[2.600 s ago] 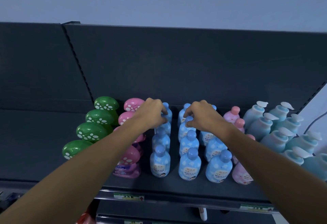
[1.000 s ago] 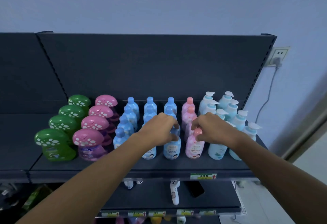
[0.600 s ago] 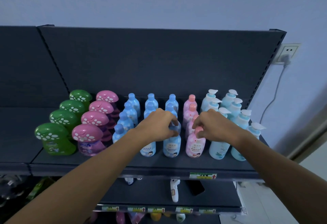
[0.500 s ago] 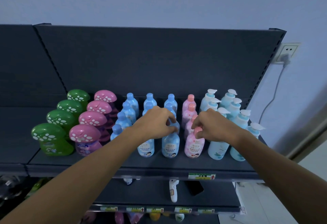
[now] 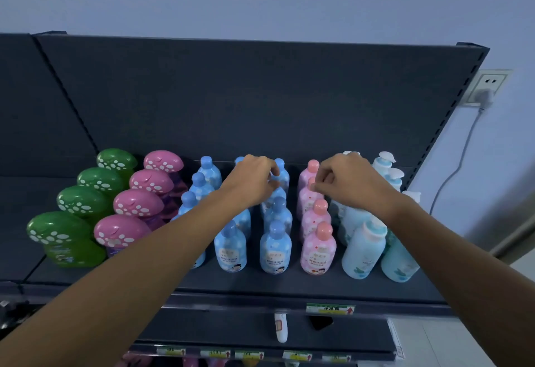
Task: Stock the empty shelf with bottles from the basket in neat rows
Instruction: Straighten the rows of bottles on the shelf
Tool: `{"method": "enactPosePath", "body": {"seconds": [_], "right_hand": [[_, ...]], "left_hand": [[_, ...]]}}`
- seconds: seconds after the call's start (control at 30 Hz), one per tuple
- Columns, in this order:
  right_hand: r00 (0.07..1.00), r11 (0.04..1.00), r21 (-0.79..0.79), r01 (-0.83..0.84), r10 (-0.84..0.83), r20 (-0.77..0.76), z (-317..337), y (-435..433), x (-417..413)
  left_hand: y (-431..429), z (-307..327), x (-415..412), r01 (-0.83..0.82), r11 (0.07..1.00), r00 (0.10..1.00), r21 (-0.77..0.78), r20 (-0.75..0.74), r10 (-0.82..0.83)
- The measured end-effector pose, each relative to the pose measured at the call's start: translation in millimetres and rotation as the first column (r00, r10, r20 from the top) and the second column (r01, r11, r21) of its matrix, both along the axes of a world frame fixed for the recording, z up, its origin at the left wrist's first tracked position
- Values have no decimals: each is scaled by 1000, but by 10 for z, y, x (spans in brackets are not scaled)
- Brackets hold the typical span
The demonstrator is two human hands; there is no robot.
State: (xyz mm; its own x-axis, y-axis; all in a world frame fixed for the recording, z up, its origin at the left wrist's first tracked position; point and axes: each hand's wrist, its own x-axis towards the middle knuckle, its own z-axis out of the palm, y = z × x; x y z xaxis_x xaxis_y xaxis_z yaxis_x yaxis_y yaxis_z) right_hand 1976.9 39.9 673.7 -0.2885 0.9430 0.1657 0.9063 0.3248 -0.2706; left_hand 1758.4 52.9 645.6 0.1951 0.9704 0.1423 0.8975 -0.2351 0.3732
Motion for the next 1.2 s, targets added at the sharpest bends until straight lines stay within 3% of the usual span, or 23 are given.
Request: {"method": "enactPosePath", "body": {"seconds": [0.17, 0.47, 0.97, 1.1, 1.2], "right_hand": [[997, 994, -100, 41, -34, 66, -217, 363, -52], [997, 999, -24, 40, -38, 70, -429, 563, -54], [991, 998, -48, 42, -35, 130, -394, 568, -49], [997, 996, -67, 61, -58, 46, -316, 638, -66], [995, 994, 23, 103, -103, 4, -253, 755, -97]], "left_hand": [[196, -106, 69, -22, 998, 998, -53, -64, 19], [316, -158, 99, -6, 1000, 999, -3, -45, 6], [339, -182, 143, -19, 1000, 1000, -22, -4, 19], [411, -87, 131, -80, 997, 995, 10, 60, 79], [543, -3, 123, -120, 990, 990, 68, 78, 115]]}}
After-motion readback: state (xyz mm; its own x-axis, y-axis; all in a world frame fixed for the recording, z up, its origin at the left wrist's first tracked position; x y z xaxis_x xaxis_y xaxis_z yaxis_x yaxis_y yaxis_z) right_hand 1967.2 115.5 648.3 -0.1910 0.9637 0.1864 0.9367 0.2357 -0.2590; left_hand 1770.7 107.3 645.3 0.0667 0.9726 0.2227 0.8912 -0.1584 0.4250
